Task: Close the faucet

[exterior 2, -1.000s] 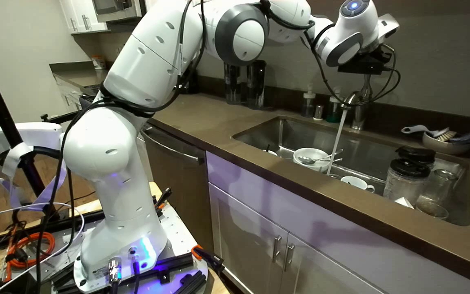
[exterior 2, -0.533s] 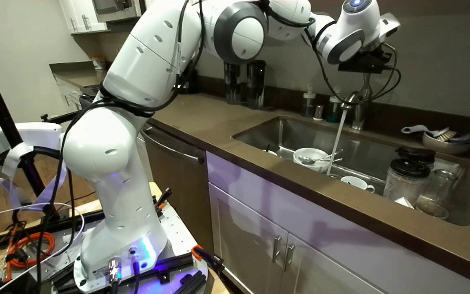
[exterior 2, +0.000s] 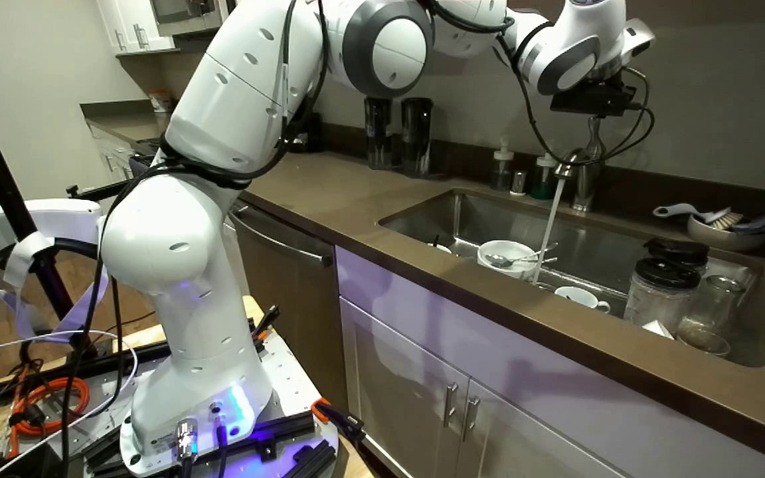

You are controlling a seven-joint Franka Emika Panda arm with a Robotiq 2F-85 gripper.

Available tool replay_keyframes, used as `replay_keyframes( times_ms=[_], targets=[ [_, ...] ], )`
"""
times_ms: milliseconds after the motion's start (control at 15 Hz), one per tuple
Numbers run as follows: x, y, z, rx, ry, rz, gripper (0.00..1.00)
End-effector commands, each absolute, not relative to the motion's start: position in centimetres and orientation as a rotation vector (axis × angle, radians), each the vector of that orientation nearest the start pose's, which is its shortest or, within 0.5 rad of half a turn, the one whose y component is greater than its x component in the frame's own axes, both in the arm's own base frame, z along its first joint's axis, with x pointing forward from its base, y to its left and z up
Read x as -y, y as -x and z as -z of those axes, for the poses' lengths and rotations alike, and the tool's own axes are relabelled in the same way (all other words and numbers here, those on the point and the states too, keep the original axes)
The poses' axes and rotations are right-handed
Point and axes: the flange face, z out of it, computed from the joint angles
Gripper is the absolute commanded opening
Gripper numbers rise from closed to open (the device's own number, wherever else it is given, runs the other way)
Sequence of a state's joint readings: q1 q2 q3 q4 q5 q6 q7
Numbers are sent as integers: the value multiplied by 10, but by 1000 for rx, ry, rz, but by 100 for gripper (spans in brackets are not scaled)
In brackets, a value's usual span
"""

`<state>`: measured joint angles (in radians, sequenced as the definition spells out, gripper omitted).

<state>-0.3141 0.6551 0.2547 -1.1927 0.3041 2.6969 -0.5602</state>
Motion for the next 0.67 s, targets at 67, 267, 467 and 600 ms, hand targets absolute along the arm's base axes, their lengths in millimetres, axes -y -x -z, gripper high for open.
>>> replay_keyframes(
  times_ms=[67, 267, 467, 600],
  targets=[
    [125, -771, -503, 266, 2755, 1325, 1],
    [124, -771, -495, 249, 2757, 1416, 1],
    [124, -768, -483, 233, 2757, 1458, 1],
    [125, -765, -480, 227, 2758, 1480, 1]
  ],
)
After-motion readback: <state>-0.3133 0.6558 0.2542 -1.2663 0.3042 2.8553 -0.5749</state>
